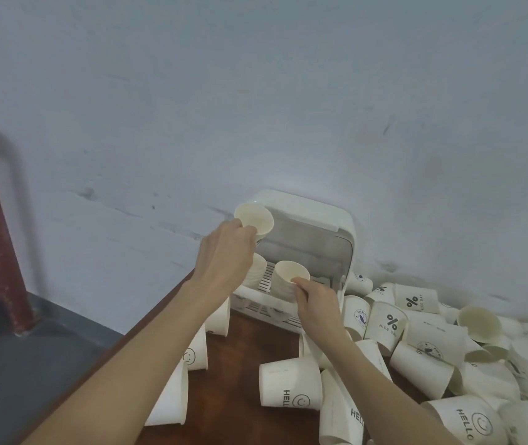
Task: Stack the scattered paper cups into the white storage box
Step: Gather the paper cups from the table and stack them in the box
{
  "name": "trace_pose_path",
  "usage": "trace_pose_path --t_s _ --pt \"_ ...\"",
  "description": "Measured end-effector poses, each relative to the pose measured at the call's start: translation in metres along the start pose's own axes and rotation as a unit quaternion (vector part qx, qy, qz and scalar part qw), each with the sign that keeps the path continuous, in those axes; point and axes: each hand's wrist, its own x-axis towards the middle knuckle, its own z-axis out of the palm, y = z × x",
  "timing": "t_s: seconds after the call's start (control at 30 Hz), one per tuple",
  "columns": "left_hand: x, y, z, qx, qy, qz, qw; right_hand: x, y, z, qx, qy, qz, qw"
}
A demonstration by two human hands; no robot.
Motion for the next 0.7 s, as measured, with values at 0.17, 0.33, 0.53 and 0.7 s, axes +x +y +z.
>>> trace_pose_path --t_s 0.17,0.33,0.53,0.7 --pt "0.009 -0.002 0.021 -0.024 -0.001 -0.007 1.000 -0.001 0.002 0.005 -0.009 0.014 -0.007 1.000" --pt "0.009 -0.003 0.040 -0.037 0.000 0.000 0.999 -0.002 0.004 0.007 -0.013 0.032 -0.024 0.999" --pt "0.006 -0.006 0.056 -0.037 -0.019 0.001 0.999 -0.002 0.008 0.013 -0.013 0.042 -0.027 0.999" --pt "0.013 -0.009 0.056 -0.023 -0.041 -0.013 0.999 -0.001 0.010 0.016 -0.014 0.045 -0.031 0.998"
